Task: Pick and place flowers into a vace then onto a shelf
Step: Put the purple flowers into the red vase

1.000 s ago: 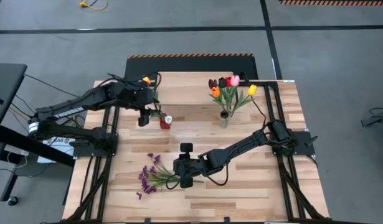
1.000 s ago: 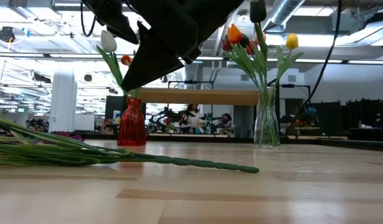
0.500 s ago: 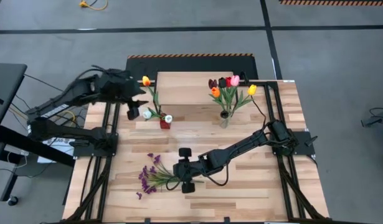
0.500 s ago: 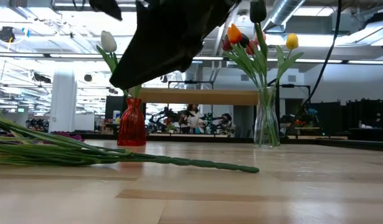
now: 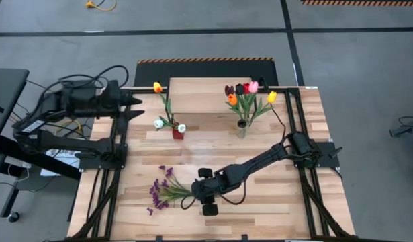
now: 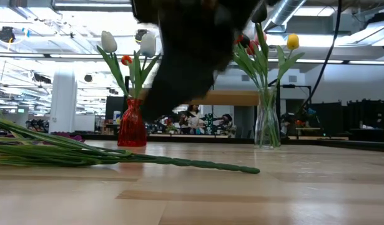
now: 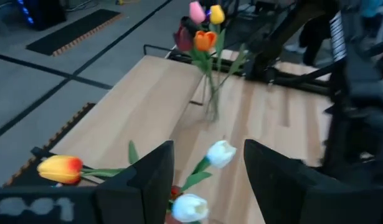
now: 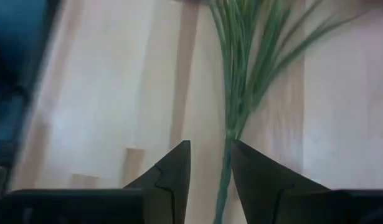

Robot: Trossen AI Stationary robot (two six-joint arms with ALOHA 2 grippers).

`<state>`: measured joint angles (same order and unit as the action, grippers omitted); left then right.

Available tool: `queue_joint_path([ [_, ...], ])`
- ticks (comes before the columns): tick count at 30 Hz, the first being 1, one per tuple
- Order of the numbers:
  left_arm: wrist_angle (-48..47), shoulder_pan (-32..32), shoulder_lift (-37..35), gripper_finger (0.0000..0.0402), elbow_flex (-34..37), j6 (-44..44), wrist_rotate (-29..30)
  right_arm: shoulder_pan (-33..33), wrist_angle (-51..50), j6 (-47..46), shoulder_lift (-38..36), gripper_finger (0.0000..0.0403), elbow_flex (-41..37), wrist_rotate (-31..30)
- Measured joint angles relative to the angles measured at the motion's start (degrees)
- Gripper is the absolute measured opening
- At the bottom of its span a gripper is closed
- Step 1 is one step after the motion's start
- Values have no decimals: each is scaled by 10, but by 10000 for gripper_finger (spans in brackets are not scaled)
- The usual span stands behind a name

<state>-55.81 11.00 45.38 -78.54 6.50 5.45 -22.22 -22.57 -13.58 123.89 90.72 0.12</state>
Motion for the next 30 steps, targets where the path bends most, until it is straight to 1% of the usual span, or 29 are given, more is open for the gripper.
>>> queue_joint_path([
  [5, -3, -25, -9, 185, 0, 19, 0, 9, 3, -5, 31, 109, -1, 6],
  [11, -5, -43, -8, 185, 0, 37, 6, 21, 7, -1, 30, 108, 0, 13],
  [15, -5, -53, -8, 185, 1, 45, 10, 30, 5, -5, 33, 108, -1, 55],
  [21, -2, -61, -8, 185, 1, 54, 13, 38, 28, -18, 68, 107, 3, 106],
  [24, -2, -62, -8, 185, 1, 57, 14, 39, 22, -16, 73, 107, 3, 109],
  [27, -3, -62, -8, 185, 1, 63, 14, 43, 25, -16, 81, 91, 4, 116],
  [30, -4, -62, -8, 185, 1, 64, 14, 42, 24, -9, 82, 43, 3, 104],
])
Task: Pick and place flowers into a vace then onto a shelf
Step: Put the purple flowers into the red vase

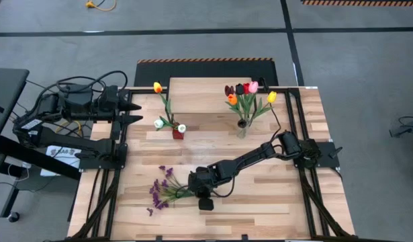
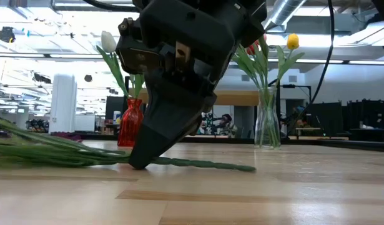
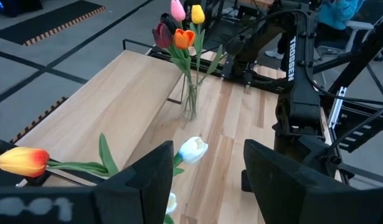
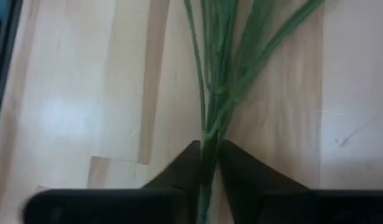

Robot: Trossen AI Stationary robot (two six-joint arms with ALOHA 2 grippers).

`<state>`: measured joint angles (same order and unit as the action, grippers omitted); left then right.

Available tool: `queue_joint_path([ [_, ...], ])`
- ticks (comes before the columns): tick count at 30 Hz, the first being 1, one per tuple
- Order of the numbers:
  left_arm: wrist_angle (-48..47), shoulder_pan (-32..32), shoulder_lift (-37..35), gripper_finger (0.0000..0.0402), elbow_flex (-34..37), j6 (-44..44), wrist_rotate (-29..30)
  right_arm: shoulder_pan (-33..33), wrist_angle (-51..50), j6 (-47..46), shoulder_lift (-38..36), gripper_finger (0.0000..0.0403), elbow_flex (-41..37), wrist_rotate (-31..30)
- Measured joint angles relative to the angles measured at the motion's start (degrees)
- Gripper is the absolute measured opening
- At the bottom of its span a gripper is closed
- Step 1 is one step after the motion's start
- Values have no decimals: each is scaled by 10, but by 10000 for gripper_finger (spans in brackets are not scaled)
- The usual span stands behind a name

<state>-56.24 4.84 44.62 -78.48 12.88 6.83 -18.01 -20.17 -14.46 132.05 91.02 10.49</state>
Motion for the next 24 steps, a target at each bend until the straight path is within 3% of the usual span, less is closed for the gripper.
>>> queue_joint_path([
  [2, -2, 0, 0, 185, 0, 0, 0, -2, -1, 17, 0, 15, 0, -12],
  [11, -26, 0, 0, 185, 0, -8, 49, -20, -43, 67, -28, 7, 23, -73],
  [15, -48, 0, 0, 185, 0, -9, 59, -34, -42, 100, -76, 4, 41, -109],
  [21, -48, 0, -5, 185, 0, -16, 86, -72, 50, 197, -158, 3, 50, -239],
  [24, -48, 0, -9, 185, 0, -28, 111, -96, 153, 284, -190, 2, 51, -319],
])
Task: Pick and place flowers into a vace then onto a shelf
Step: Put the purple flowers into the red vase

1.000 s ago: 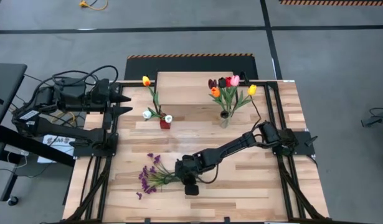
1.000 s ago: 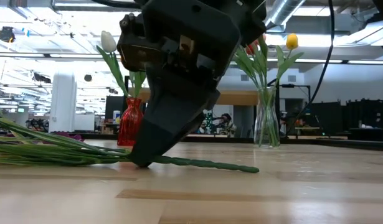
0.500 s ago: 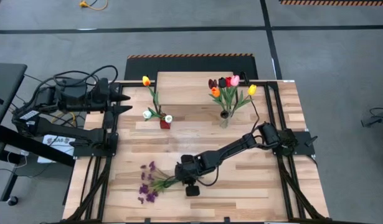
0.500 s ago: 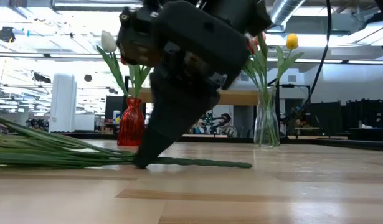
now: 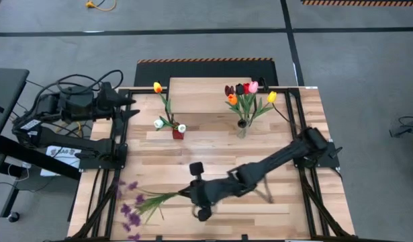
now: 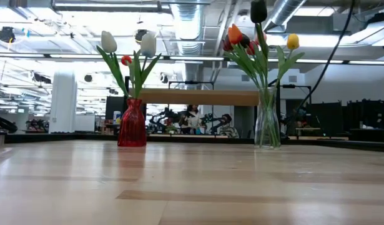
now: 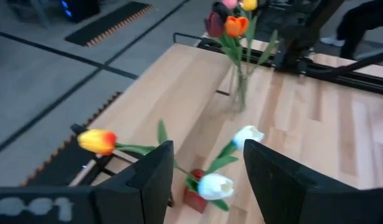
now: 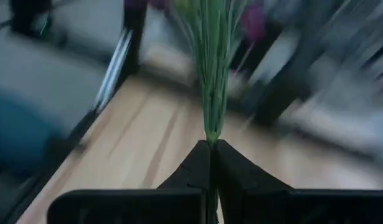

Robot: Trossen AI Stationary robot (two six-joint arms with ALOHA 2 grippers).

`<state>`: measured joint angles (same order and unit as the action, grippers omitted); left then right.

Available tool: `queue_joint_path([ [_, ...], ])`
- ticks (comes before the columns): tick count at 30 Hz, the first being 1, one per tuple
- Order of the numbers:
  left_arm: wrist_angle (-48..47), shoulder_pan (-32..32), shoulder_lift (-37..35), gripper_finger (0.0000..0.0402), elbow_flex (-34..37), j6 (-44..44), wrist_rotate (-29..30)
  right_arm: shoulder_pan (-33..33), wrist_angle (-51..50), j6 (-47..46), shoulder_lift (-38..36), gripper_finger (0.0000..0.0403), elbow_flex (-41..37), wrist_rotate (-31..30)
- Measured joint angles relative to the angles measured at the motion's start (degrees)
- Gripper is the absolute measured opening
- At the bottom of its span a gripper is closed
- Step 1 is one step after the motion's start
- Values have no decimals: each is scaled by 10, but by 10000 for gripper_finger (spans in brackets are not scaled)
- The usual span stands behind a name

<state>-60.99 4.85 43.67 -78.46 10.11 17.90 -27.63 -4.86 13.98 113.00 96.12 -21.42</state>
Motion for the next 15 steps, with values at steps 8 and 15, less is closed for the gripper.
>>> queue_joint_path([
  [8, 37, 0, -24, 185, 0, -43, 8, 0, 286, 177, -28, 2, -9, -57],
  [15, 198, 0, -61, 185, 87, -73, -130, 76, 341, 119, -39, 2, -9, 67],
])
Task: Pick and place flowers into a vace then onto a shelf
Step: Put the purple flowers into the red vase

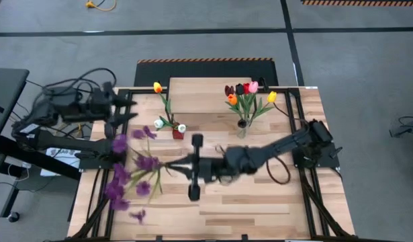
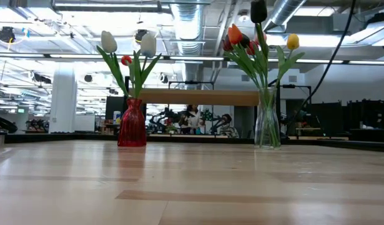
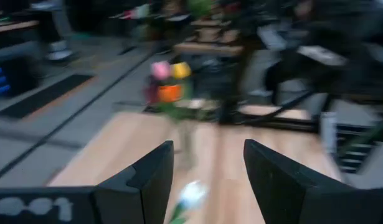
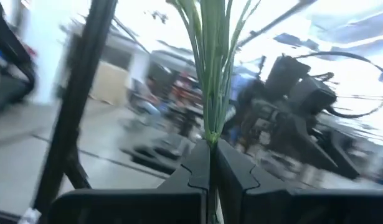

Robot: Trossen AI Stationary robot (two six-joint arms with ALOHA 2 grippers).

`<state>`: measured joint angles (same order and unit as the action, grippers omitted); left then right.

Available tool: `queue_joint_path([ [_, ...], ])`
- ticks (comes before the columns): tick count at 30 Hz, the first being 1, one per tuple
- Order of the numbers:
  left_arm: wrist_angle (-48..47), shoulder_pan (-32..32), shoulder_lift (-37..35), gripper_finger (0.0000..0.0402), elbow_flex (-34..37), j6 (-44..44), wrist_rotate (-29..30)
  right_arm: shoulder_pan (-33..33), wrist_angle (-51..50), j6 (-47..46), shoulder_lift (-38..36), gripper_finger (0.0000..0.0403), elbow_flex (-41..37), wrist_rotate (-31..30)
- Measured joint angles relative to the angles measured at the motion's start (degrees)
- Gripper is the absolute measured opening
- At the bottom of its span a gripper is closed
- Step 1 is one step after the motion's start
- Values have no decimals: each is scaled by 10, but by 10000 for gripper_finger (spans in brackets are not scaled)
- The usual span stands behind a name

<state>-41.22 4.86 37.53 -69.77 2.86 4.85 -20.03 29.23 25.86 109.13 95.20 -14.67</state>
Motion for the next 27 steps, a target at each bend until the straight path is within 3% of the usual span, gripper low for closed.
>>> queue_joint_path([
  [5, 143, 0, -14, 185, 111, 0, -109, 48, 12, -74, -1, 2, 0, 98],
  [10, 274, -9, -15, 185, 187, -1, -179, 68, 8, -110, -1, 2, 0, 147],
  [17, 361, -64, -11, 185, 205, -50, -198, 69, -26, -124, -1, 2, 0, 152],
  [27, 418, -138, 35, 185, 205, -101, -170, 69, -33, -124, -1, 2, 0, 150],
])
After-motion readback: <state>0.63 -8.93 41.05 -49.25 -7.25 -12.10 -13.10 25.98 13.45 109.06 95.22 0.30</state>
